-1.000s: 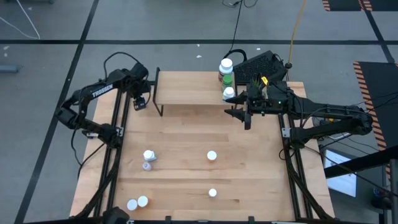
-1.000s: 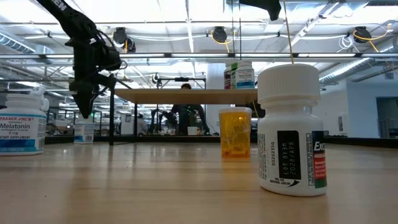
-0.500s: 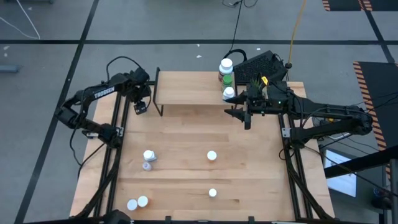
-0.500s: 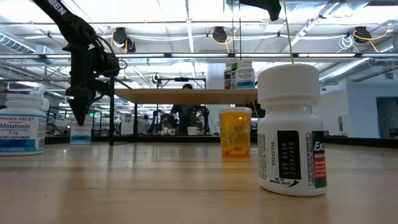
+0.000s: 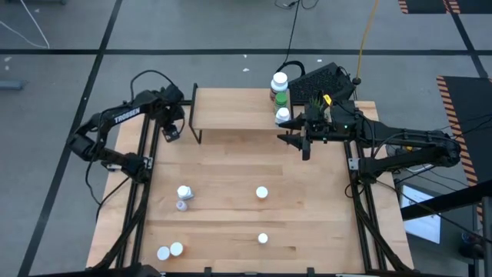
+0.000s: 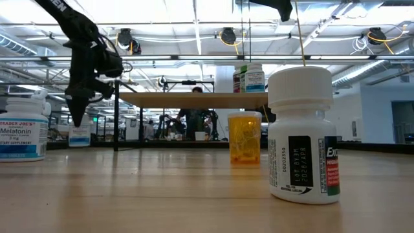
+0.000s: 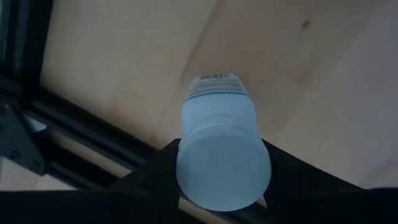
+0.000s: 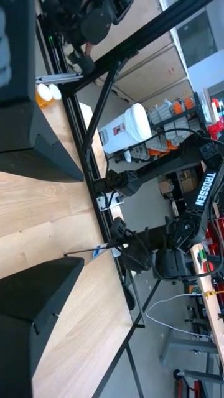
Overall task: Pick and place medicine bottles onto shelf by color
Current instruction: Put the top white medicine bottle on the shelf
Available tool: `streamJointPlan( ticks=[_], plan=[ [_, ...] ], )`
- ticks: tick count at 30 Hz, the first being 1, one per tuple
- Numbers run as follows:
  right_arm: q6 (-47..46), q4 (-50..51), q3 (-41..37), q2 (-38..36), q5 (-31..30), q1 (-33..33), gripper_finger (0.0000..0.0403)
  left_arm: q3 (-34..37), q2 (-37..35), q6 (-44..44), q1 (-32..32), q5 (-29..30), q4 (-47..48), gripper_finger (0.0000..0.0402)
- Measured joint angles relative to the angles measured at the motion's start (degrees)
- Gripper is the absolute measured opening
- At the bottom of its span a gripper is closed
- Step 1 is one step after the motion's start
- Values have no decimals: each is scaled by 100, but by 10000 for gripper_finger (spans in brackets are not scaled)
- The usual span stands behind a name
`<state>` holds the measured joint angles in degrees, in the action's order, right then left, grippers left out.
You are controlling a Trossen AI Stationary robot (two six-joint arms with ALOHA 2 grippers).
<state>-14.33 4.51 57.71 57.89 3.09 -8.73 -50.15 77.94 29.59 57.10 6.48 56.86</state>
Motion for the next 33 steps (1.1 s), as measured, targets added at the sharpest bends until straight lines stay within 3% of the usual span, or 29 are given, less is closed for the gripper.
streamJointPlan(
  ticks=[4,8,13,20,33],
  plan=[
    [8,2,0,0,7,0,200,-306,-259,-39,-130,62,402,204],
    [15,2,0,0,16,0,200,-868,-501,-358,-309,401,736,183],
    [2,2,0,-4,166,0,200,-2003,-612,-753,-500,417,1425,169],
    [-34,2,0,-4,313,0,200,-3561,-589,-984,-866,415,2003,190],
    [-290,-3,2,-85,315,91,200,-5006,482,-1633,-1777,49,2492,176]
  ],
)
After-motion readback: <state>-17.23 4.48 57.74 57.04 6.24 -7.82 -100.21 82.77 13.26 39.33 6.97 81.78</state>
